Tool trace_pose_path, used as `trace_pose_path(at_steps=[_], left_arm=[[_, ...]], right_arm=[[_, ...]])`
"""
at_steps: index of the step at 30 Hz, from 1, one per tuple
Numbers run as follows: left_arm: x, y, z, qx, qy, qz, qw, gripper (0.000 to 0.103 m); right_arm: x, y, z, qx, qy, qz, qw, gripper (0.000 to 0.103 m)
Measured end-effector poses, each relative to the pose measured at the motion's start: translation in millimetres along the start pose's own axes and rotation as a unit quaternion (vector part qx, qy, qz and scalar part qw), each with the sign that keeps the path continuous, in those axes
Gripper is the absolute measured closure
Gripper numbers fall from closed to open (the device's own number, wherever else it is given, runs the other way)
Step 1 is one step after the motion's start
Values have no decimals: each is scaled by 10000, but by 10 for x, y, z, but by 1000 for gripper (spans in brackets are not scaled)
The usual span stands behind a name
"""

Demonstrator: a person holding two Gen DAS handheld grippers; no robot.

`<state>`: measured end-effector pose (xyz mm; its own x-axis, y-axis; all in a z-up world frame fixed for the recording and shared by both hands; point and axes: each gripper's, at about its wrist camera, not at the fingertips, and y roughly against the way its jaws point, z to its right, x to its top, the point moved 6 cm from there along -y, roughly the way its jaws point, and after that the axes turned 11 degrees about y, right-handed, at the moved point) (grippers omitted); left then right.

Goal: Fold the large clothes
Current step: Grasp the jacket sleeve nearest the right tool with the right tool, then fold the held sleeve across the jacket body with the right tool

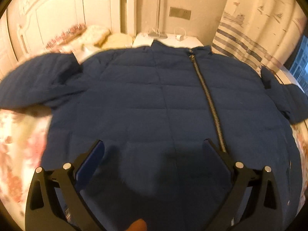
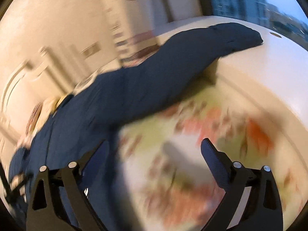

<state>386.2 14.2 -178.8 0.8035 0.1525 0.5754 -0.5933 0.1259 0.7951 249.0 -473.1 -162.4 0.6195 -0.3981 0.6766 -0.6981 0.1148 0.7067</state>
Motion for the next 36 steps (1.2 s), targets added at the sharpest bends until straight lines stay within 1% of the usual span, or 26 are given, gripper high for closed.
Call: trace_pose_path(at_steps=[2,3,6,7,9,11,12,13,15,17,18,20,21,22,23,24,25,26,27,28,29,30,31,33,35,36], left_arm=[[-31,-169,-63,-99,73,-134,9998,2],[-37,-162,-57,-109,-3,-46,9999,2],[-60,-182,-35,-10,-199,-88,9998,2],[-60,-188,-36,-9,-248,-112,9996,2],[-66,-188,-37,-79,-344,-122,9993,2],[-77,-183,-45,-85,-358,-114,9993,2],[-81,-182,-48,-85,-363,-108,9992,2],[-83,-183,-45,-82,-370,-105,9992,2],[-83,-184,-45,-84,-372,-95,9992,2],[-80,-188,-43,-91,-372,-84,9992,2],[-87,-184,-42,-94,-371,-80,9992,2],[-88,-172,-57,-148,-334,-69,9993,2],[-87,-165,-68,-193,-303,-62,9993,2],[-81,-160,-75,-240,-272,-60,9993,2],[-76,-154,-84,-297,-236,-56,9993,2],[-71,-149,-93,-349,-218,-51,9991,2],[-65,-142,-103,-402,-182,-44,9990,2],[-65,-138,-104,-429,-166,-39,9989,2],[-64,-134,-105,-458,-149,-34,9988,2],[-60,-131,-110,-491,-127,-29,9987,2],[-58,-130,-114,-517,-110,-25,9986,2],[-58,-129,-117,-533,-104,-19,9985,2],[-59,-128,-122,-544,-98,-17,9985,2],[-54,-129,-122,-558,-90,-16,9984,2],[-51,-132,-131,-552,-96,-15,9984,2],[-49,-135,-132,-550,-100,-14,9984,2]], right_arm=[[191,-208,157,-105,-266,-8,9996,18],[303,-329,228,-151,-403,20,9991,19],[542,-584,351,-394,-572,42,9976,21],[611,-649,392,-443,-613,52,9971,24],[741,-719,438,-525,-670,166,9962,32],[878,-685,437,-572,-617,484,9953,57],[922,-666,391,-619,-563,594,9947,63],[1017,-597,327,-720,-410,817,9932,69],[1185,-400,-2,-823,244,1243,9885,71],[1268,-245,-496,-711,1020,1505,9808,71],[1262,-173,-911,-491,1624,1597,9725,71],[1095,-84,-1541,-100,2511,1638,9539,71],[948,-65,-1947,196,3038,1636,9384,71],[792,-84,-2278,539,3415,1546,9255,70],[694,-123,-2479,836,3605,1401,9184,70],[484,-229,-2757,1311,3810,1042,9093,69],[303,-350,-2929,1622,3905,692,9036,58],[143,-447,-3045,1807,3976,381,8988,43],[-65,-681,-3196,2007,4109,-220,8890,35],[-252,-849,-3247,2043,4233,-667,8801,28],[-357,-938,-3260,1986,4327,-863,8751,27],[-414,-954,-3251,1843,4490,-789,8707,26],[-410,-917,-3240,1866,4495,-798,8699,18],[-384,-808,-3178,2060,4297,-1031,8731,17],[-318,-674,-2979,1962,4075,-1141,8846,17],[-392,-491,-2892,1983,3979,-1073,8893,17]])
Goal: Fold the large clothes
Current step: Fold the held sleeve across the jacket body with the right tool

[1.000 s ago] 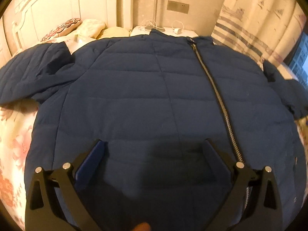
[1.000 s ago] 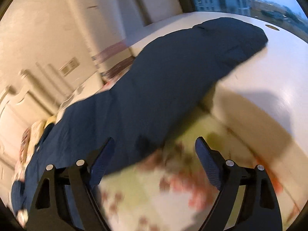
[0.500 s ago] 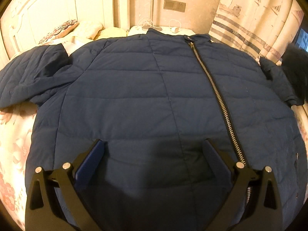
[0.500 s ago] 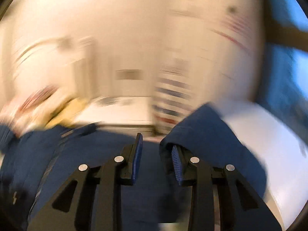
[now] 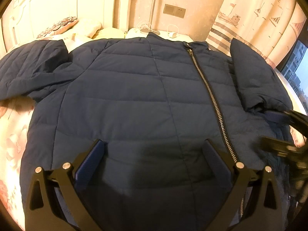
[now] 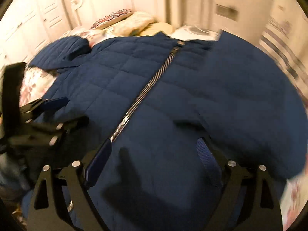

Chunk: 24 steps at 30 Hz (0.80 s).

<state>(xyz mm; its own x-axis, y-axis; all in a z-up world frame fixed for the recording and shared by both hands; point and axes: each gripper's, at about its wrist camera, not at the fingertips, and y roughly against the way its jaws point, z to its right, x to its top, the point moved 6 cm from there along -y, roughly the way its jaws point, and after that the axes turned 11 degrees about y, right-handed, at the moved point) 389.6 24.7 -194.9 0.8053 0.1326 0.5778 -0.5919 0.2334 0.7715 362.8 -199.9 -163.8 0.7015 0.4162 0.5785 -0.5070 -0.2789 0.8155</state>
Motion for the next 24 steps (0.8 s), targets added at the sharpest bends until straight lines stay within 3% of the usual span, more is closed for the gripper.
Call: trace_pose_path(at_steps=[3,6,7,8,10,12,13,15,17,20,22,24], left_arm=[[-2,-2,1,2,-5,2,10000,2],[-9,-10,18,85,-59,-4,9999,2],[-10,-18,25,112,-77,-6,9999,2],[-10,-21,28,133,-93,-9,9999,2],[-9,-21,24,115,-90,-4,9999,2],[-6,-17,16,87,-70,5,9999,2],[-4,-17,13,75,-62,11,10000,2],[3,-7,-3,33,-11,38,10000,2],[7,4,-15,5,40,61,10000,2],[8,19,-28,1,95,100,9999,2],[8,28,-33,-21,116,115,9999,2],[10,36,-43,-79,140,128,9998,2]], right_arm=[[-225,545,142,-45,-580,854,9946,17],[-490,957,809,-155,-1893,1617,9684,17],[-573,985,1026,-129,-2336,1743,9565,17],[-706,951,1336,29,-2992,1831,9365,17],[-816,794,1652,333,-3588,1812,9150,16],[-796,550,1795,507,-3821,1596,9088,19],[-768,491,1815,549,-3843,1511,9091,34],[-483,496,1628,501,-3468,1671,9216,36],[-50,681,1228,642,-2533,2151,9410,41],[379,867,576,782,-1323,2437,9576,40],[618,807,110,1370,-567,2253,9629,30],[625,820,-50,1474,-382,2159,9645,26]])
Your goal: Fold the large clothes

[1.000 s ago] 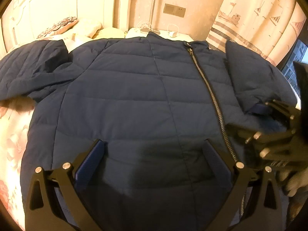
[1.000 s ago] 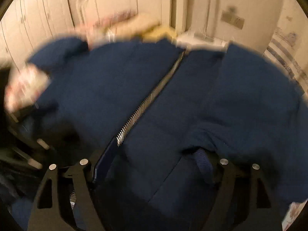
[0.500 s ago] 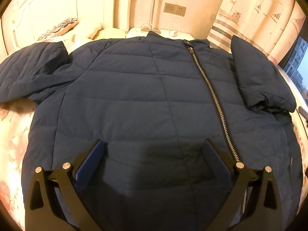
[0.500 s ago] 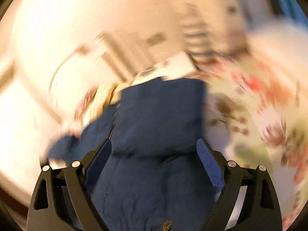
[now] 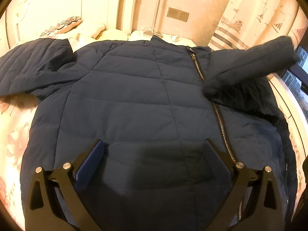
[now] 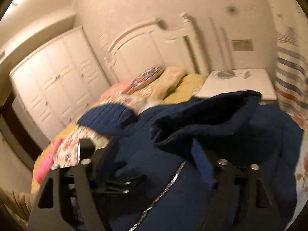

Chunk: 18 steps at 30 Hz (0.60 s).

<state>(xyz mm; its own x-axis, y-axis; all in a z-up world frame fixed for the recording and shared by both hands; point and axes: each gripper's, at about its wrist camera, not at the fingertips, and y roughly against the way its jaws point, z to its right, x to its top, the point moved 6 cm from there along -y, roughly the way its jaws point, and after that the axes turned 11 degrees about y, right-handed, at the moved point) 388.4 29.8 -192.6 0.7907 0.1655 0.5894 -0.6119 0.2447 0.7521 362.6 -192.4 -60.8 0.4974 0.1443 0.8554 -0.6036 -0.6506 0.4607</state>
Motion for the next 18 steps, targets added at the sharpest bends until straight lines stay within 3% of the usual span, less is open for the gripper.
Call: trace_pose_path(at_steps=[2,7,10,12,15,16,17,18], left_arm=[[3,13,-11,-43,45,15,10000,2],[-9,59,44,96,-61,124,9999,3],[-88,190,464,216,-1077,478,9928,3],[-205,230,892,383,-2076,780,9743,3],[-418,183,1465,349,-3515,961,9306,3],[-463,139,1607,473,-3958,1061,9110,3],[-520,49,1757,730,-4552,1218,8790,3],[-555,-22,1817,843,-4862,1251,8607,4]], right_arm=[[-52,115,101,73,-284,166,9994,24],[-449,684,799,-580,-1510,554,9853,24],[-779,957,1040,-902,-2139,665,9704,24],[-998,1083,1184,-1063,-2517,726,9592,24],[-1339,1054,1360,-1158,-3112,657,9410,23],[-1469,1030,1416,-1207,-3266,564,9357,23],[-1562,994,1448,-1215,-3396,522,9312,23],[-1608,958,1459,-1178,-3463,565,9290,23]])
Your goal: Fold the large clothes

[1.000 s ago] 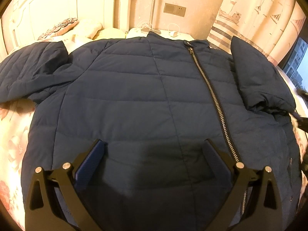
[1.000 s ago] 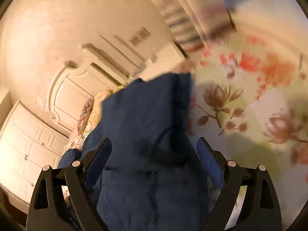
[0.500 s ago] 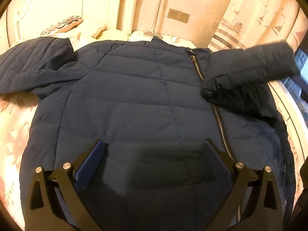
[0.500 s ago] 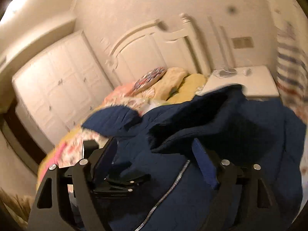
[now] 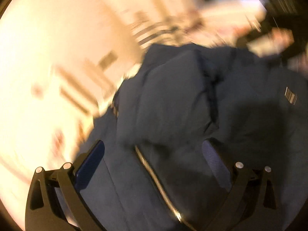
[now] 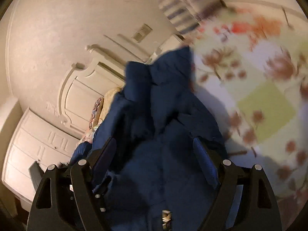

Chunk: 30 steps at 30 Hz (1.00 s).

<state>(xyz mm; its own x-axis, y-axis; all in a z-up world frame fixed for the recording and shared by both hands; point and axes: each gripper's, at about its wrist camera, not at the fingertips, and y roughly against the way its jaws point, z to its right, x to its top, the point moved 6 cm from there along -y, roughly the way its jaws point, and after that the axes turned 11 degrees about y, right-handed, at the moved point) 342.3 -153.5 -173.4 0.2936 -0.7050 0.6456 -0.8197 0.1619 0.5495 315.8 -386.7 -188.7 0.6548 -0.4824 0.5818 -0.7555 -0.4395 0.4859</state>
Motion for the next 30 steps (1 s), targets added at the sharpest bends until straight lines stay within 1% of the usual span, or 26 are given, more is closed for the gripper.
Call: trace_pose_path(at_steps=[2,3,5,6,7,8,9,10,11,12,13,14,16,17,18,20,21,22,23,24,25,26,27,28,29,30], left_arm=[[98,-105,133,62,-581,113,9982,6],[146,-144,163,20,-696,135,9975,13],[192,-211,235,-260,-857,51,9960,61],[206,-250,234,-169,-860,0,9961,84],[237,-241,208,-193,-728,62,9971,87],[266,-196,162,-327,-466,128,9983,87],[303,-143,41,-538,11,176,9984,88],[333,-92,-111,-740,532,210,9956,88],[358,-33,-409,-1010,1350,238,9854,88],[345,30,-749,-1351,2244,313,9646,88],[272,68,-1111,-1667,3106,388,9350,88],[175,90,-1417,-1848,3770,473,9064,88],[-199,116,-2083,-2031,5136,617,8314,88],[-485,87,-2433,-2021,5775,626,7885,88],[-696,37,-2638,-1943,6098,572,7662,88],[-1148,-145,-2912,-1704,6495,225,7407,88],[-1332,-225,-2931,-1772,6591,35,7309,87],[-1471,-321,-2892,-1877,6627,-192,7248,85],[-1612,-429,-2804,-1946,6577,-479,7261,84],[-1704,-520,-2718,-1924,6510,-661,7313,81],[-1775,-615,-2609,-1896,6452,-784,7359,71],[-1825,-668,-2553,-1872,6447,-848,7363,66],[-1867,-691,-2501,-1891,6467,-852,7340,58],[-1870,-706,-2493,-1925,6485,-780,7324,53],[-1836,-675,-2511,-1845,6457,-727,7374,51],[-1809,-643,-2558,-1641,6446,-655,7438,49]], right_arm=[[1,4,-21,-20,43,17,10000,22],[-11,-17,-30,-45,112,8,9999,21],[-14,-34,-42,-83,199,-15,9998,19],[-25,-46,-54,-72,218,-20,9997,18],[-24,-49,-54,-64,221,-23,9997,18],[-37,-44,-68,-54,215,-23,9998,18],[-29,-52,-66,-29,193,-17,9998,18],[-27,-64,-67,-6,174,-11,9998,18],[-15,-71,-57,19,152,-2,9999,18],[-27,-42,-50,29,150,-3,9999,18],[-44,-34,-60,22,156,-4,9999,18],[-40,-45,-69,8,170,-5,9999,18],[-46,-44,-79,-30,214,-10,9998,18],[-48,-45,-85,-39,221,-11,9997,18],[-58,-38,-83,-39,224,-13,9997,18],[-49,-49,-82,-44,232,-22,9997,18],[-49,-51,-84,-53,241,-26,9997,18],[-48,-56,-89,-73,265,-32,9996,17],[-58,-57,-96,-89,288,-36,9995,17],[-54,-66,-102,-128,326,-45,9994,17],[-53,-71,-107,-158,354,-52,9992,17],[-55,-75,-116,-195,385,-57,9991,17],[-51,-81,-122,-247,430,-65,9988,17],[-56,-87,-136,-285,463,-69,9985,17],[-53,-93,-145,-344,511,-75,9981,17],[-54,-97,-155,-387,549,-77,9977,17]])
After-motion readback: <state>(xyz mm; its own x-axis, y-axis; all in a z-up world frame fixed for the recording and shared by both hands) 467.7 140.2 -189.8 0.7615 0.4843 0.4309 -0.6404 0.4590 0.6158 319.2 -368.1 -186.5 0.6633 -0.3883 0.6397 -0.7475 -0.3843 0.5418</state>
